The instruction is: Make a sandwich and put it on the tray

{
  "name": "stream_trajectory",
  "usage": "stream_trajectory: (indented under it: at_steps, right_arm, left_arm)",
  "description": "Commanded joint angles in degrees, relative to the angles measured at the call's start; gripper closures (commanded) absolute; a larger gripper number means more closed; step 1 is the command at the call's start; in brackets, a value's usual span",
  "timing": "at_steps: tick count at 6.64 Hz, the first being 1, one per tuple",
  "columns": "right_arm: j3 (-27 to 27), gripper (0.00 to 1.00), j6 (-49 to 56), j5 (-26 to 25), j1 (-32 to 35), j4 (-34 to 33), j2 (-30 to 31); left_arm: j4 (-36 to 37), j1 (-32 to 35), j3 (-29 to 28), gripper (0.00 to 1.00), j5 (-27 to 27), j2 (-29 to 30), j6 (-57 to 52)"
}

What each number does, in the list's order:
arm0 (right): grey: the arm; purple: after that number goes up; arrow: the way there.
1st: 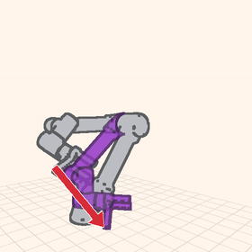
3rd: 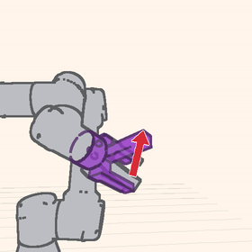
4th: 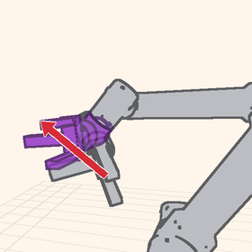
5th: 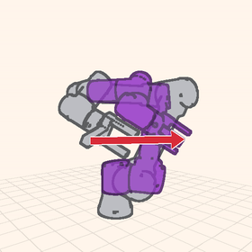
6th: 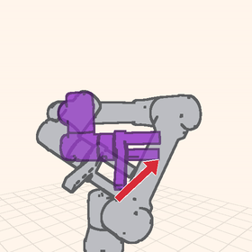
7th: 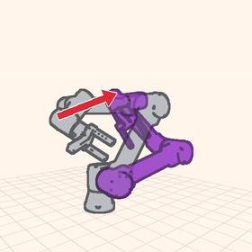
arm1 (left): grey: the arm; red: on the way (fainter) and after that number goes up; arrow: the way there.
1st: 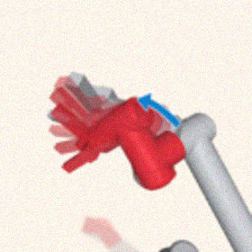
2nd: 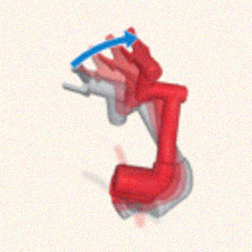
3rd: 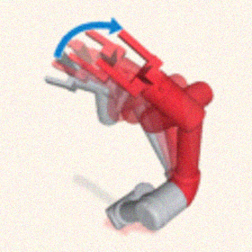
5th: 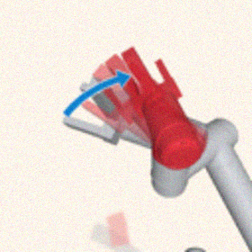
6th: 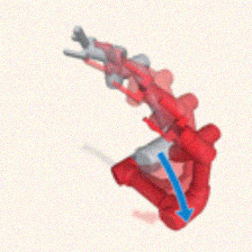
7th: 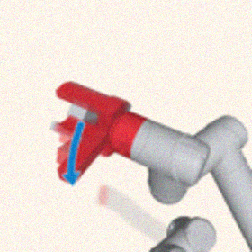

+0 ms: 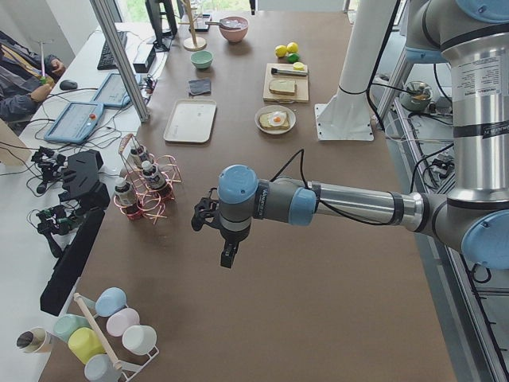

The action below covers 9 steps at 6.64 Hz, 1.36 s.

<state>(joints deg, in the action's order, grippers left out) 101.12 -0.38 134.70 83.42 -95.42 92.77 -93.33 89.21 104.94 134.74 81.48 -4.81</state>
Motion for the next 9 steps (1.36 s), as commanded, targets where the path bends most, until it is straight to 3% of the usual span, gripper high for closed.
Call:
stream_trajectory:
  at_steps: [1, 9]
  right_arm:
    - [-0.3, 0.0, 0.1, 2.2, 0.8, 0.1, 0.9]
    - [3.2, 0.0, 0.3, 5.6, 0.9, 0.2, 2.9]
  left_arm:
    - [-0.1, 0.0, 0.5, 0.02, 0.1, 0.0, 0.2]
    - [-0.2, 0.1, 0.4, 0.02, 0.1, -0.8, 0.0]
